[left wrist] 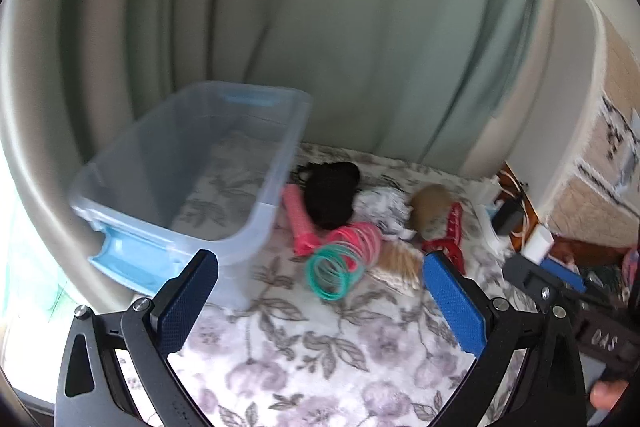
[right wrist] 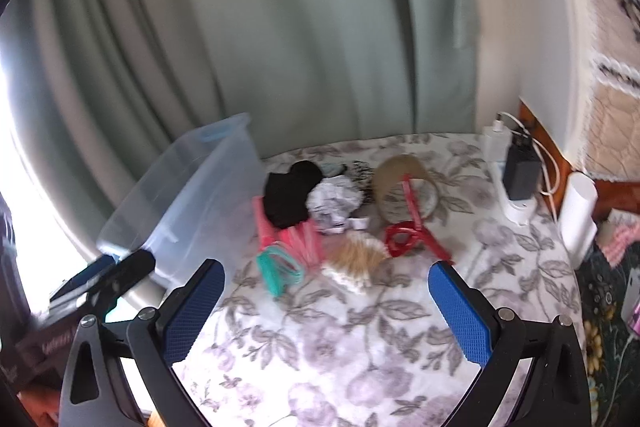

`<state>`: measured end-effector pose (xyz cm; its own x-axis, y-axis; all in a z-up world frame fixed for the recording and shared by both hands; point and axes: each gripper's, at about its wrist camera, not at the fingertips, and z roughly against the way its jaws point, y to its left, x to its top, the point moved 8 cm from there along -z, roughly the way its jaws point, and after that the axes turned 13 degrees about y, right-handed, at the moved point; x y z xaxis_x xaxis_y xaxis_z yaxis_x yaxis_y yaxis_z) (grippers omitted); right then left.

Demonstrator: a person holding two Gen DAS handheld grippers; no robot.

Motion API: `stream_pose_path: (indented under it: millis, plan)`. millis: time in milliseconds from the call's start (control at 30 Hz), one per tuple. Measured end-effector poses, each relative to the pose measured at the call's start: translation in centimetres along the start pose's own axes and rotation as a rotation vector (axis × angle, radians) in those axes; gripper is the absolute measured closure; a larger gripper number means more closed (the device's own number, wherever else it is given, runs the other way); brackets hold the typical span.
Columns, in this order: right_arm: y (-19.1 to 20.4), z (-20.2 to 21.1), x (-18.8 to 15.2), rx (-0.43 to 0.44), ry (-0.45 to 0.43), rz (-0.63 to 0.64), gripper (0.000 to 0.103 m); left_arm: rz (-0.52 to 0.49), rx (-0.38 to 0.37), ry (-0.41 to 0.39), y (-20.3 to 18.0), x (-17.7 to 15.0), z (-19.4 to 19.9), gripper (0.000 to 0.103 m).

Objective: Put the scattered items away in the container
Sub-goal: 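Grasp the teal coil spring with the left tool while the right tool grasps the red claw clip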

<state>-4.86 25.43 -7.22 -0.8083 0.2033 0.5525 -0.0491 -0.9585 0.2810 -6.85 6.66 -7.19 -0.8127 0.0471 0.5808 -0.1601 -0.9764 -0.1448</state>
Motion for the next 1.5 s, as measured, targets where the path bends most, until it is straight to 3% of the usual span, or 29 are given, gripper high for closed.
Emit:
stream_pose_path:
  millis: [133,267,333,567,800,900,967,1033,1167,1400,1500]
  plan:
    - [-2.7,-1.0,0.0,-0.026,0.012,-0.041,0.0,-0.077,0.004,0.056,-2.5,-0.9,-2.3,0.001]
    - [-4.9,-2.3,0.1,-0.022,0.03,-0.089,0.002,-0.094,-0.028,0.112,-4.3,-1.8,-5.0,0.001]
    - [-5.8,-3.0,0.2,-0.023,0.033,-0.107,0.002,-0.105,-0.007,0.126,-4.7,-1.9,-6.3,0.001]
    - [-7.8,-7.0,0.5,-0.053,0.091,-0.097,0.014,-0.074,0.043,0.189,-3.9,-1.7,-11.8,0.009]
    - [-9.6,-10.8,2.5,-0.083,0.119,-0.094,0.023,-0.063,0.036,0.225,-3.7,-1.2,-14.9,0.015]
    - [-10.0,-11.9,3.7,-0.082,0.115,-0.099,0.027,-0.059,0.032,0.24,-3.6,-1.1,-15.8,0.024]
    - [-10.3,-12.9,4.3,-0.077,0.12,-0.105,0.03,-0.056,0.029,0.25,-3.5,-1.1,-16.4,0.025]
    - [-10.4,-13.8,4.6,-0.07,0.127,-0.108,0.034,-0.053,0.027,0.26,-3.5,-1.1,-17.0,0.035]
    - [-10.9,-15.2,4.9,-0.058,0.139,-0.129,0.048,-0.047,0.021,0.28,-3.4,-1.1,-18.2,0.05]
    - [-11.8,-15.4,4.4,-0.032,0.145,-0.176,0.075,-0.04,-0.017,0.305,-3.5,-1.6,-18.4,0.085]
    - [-11.6,-14.7,4.2,-0.028,0.138,-0.173,0.082,-0.037,-0.026,0.303,-3.5,-1.7,-18.0,0.09]
